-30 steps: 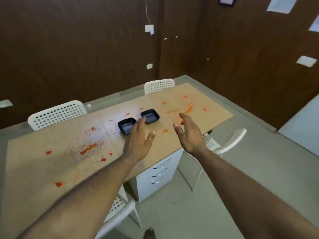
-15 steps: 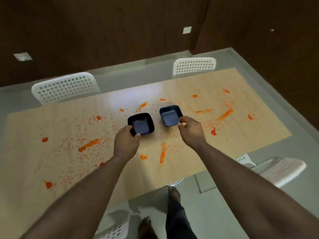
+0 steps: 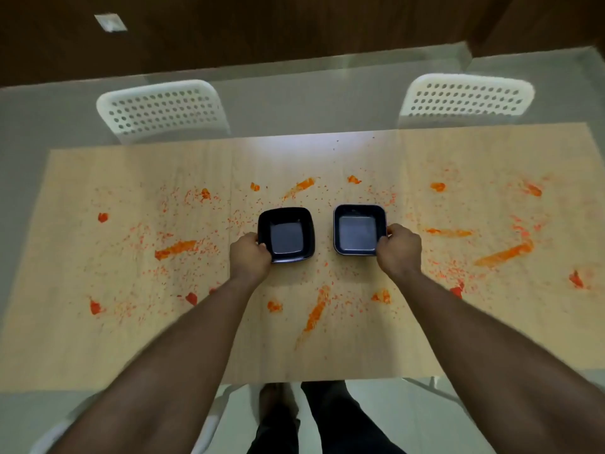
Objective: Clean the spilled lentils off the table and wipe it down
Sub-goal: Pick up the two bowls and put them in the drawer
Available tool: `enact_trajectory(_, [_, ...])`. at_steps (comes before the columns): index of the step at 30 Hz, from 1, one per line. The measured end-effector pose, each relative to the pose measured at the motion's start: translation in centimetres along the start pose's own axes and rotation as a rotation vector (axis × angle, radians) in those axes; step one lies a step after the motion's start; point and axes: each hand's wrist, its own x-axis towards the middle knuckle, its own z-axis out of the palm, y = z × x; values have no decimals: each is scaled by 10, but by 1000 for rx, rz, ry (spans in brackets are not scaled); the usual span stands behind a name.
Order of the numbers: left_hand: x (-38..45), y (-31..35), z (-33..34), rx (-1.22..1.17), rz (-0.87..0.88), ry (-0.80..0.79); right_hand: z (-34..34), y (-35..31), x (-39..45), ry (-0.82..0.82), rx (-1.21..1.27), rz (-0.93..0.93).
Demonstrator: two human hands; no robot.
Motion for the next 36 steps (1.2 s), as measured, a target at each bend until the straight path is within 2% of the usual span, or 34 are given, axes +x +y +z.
enact_trajectory(3, [-2, 2, 4, -37, -5, 6, -2, -4, -1, 12, 41, -89])
enact_trajectory(6, [-11, 6, 10, -96, 0, 14, -6, -20, -16, 18, 184, -192])
enact_trajectory(12, [-47, 20, 13, -163, 81, 8, 4, -48, -35, -75, 215, -301])
enact_trajectory(18, [-92, 6, 9, -266, 78, 6, 7, -35, -75, -118, 114, -278])
enact_trajectory(22, [-140, -18, 11, -378, 116, -49, 6, -16, -120, -327, 206, -170])
enact_trajectory(24, [-171, -28, 12, -444, 145, -69, 4, -1, -149, -378, 272, -119])
enact_trajectory(32, [-285, -105, 38, -605, 166, -204, 13, 94, -280, -258, 308, -41])
enact_trajectory(36, [-333, -149, 61, -614, 98, -281, 28, 145, -335, -265, 337, 8])
